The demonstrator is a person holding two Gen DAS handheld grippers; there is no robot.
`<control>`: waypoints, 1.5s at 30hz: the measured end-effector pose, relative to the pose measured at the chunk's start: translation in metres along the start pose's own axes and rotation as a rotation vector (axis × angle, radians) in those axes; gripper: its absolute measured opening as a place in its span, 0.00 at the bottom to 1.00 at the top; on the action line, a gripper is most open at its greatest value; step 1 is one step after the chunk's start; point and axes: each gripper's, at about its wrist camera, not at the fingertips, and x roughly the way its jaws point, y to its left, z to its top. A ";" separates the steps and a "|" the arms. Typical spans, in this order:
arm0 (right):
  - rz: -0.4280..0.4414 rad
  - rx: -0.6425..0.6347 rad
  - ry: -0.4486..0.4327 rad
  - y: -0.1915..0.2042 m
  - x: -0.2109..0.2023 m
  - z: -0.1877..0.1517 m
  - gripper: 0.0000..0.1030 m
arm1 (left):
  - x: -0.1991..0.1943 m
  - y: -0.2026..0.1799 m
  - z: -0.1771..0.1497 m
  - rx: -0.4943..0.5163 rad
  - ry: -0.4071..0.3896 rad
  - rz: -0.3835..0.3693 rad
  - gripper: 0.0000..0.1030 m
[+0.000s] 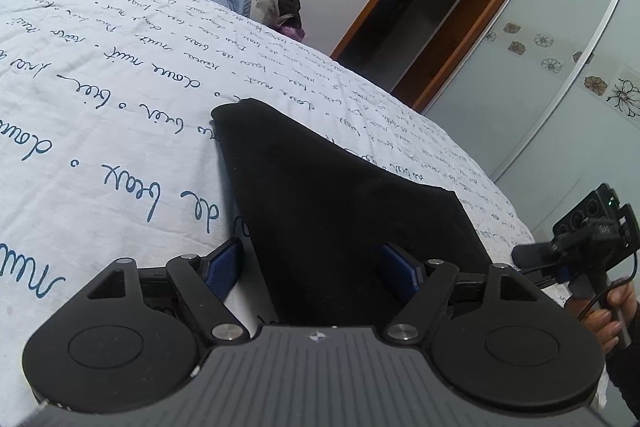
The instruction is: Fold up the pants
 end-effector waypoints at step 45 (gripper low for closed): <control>-0.472 -0.317 -0.342 0.048 0.072 0.043 0.16 | 0.060 -0.111 -0.020 0.245 0.022 0.434 1.00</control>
